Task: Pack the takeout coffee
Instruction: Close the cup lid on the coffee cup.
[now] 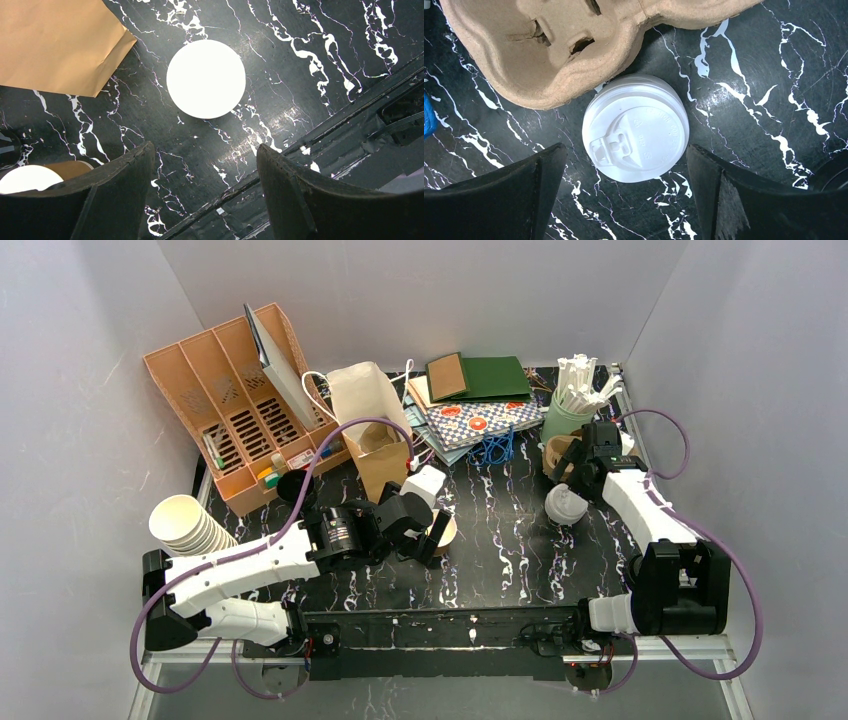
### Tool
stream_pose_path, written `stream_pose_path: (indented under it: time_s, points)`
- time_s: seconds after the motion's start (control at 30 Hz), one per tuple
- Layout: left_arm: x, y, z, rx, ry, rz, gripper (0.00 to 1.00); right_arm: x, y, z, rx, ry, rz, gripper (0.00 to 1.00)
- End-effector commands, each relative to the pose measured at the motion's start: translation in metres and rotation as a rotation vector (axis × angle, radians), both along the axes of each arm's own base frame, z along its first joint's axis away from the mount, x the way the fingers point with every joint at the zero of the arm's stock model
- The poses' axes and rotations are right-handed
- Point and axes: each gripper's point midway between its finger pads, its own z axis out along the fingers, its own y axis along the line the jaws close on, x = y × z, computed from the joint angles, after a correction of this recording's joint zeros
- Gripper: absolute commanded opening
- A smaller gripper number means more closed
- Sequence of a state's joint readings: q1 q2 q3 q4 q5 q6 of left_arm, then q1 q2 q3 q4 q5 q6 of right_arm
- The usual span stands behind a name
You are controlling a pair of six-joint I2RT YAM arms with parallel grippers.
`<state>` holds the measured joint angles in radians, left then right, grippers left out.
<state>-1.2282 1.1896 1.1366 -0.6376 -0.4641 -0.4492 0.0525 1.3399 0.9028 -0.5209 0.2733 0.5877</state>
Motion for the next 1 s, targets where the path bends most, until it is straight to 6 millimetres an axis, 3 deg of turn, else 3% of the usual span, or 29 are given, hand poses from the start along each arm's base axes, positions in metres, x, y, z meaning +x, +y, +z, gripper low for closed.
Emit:
stream_pose_path:
  time_s: [0.0, 0.47, 0.6, 0.97]
  points:
    - [0.001, 0.004, 0.002, 0.009, -0.011, 0.015, 0.72, 0.006, -0.002, -0.003, -0.009, -0.016, 0.008, 0.98]
    - [0.001, 0.006, 0.002, 0.017, -0.017, 0.015, 0.72, 0.005, -0.004, -0.026, -0.01, 0.014, -0.007, 0.98]
    - [0.002, 0.006, 0.002, 0.021, -0.02, 0.016, 0.72, 0.004, -0.005, -0.029, -0.008, 0.016, -0.016, 0.93]
    - [0.003, 0.005, 0.002, 0.031, -0.022, 0.014, 0.72, 0.007, -0.006, -0.015, -0.004, -0.019, -0.031, 0.85]
